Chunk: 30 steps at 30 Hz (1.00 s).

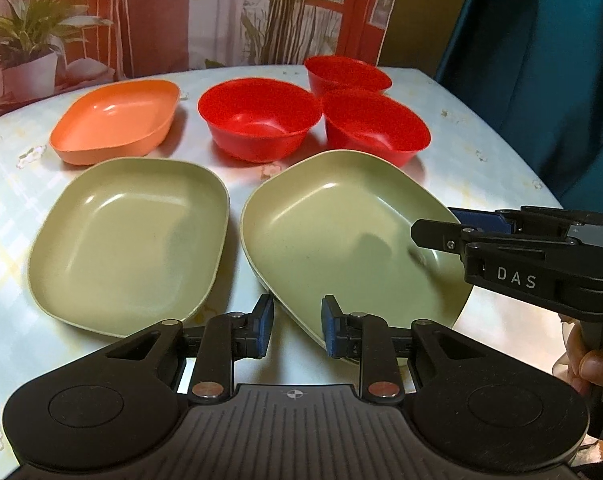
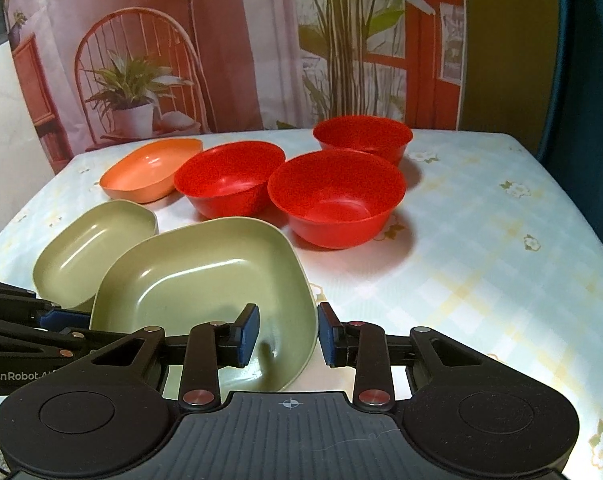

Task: Organize plates and bowls
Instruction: 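Grasp and lift the olive-green plate with the left gripper over the other green plate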

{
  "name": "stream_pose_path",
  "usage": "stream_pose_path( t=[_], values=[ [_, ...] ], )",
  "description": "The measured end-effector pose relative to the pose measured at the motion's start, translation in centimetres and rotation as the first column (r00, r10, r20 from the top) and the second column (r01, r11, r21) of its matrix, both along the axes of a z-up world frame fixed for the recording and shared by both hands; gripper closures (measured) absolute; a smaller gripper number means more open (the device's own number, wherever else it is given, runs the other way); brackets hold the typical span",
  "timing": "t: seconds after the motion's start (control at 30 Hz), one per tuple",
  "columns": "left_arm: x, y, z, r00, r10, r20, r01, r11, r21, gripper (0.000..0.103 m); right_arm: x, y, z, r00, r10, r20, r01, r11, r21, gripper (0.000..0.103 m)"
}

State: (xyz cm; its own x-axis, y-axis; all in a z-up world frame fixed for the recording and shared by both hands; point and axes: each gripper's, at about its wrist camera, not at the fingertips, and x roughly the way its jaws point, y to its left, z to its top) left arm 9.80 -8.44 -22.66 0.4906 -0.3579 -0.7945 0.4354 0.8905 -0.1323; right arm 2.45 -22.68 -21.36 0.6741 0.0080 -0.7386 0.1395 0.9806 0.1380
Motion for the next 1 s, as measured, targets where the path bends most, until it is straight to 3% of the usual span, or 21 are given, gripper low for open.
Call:
stream_pose_path(
  t=[1.0],
  values=[
    [-1.9, 4.8, 4.1, 0.992, 0.083, 0.1, -0.072, 0.991, -0.112, 0.076, 0.7, 3.4, 5.5, 0.996, 0.064, 0.058, -0.063, 0.998, -0.023, 0.073]
  ],
)
